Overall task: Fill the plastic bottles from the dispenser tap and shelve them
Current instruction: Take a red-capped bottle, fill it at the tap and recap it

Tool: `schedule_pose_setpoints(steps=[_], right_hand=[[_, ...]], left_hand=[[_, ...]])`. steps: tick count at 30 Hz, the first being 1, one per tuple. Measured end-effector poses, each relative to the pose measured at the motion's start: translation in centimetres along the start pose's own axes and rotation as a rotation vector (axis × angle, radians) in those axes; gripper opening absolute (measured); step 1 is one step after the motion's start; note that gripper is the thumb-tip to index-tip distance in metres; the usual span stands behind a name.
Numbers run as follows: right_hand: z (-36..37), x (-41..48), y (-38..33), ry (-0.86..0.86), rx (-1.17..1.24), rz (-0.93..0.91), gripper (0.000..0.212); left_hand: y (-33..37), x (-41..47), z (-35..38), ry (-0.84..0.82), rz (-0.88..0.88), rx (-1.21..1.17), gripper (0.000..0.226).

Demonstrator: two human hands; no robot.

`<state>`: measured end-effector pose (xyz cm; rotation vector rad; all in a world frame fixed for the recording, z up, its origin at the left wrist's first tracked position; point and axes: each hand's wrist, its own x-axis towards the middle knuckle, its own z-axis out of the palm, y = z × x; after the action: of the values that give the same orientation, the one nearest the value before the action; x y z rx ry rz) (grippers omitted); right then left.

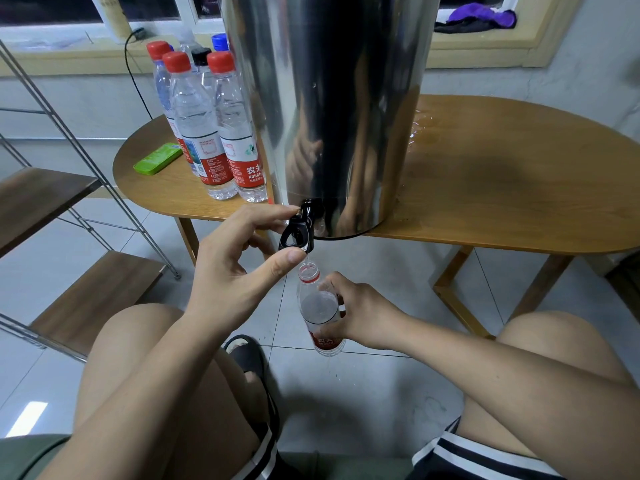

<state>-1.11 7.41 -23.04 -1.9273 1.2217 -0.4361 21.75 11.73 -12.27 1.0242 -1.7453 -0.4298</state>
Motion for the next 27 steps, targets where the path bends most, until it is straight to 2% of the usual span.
schedule_pose_setpoints(steps=[7, 27], right_hand=[[0.04, 0.04, 0.13, -0.002, -0.006, 0.004, 0.063], [-0.12, -0.08, -0.09, 0.003, -0.013, 0.003, 0.062]], left_hand=[[0.02, 0.01, 0.01, -0.003, 0.003, -0.002, 0.042], [0.01, -0.05, 0.07, 0.008, -0.019, 0.006, 0.050]])
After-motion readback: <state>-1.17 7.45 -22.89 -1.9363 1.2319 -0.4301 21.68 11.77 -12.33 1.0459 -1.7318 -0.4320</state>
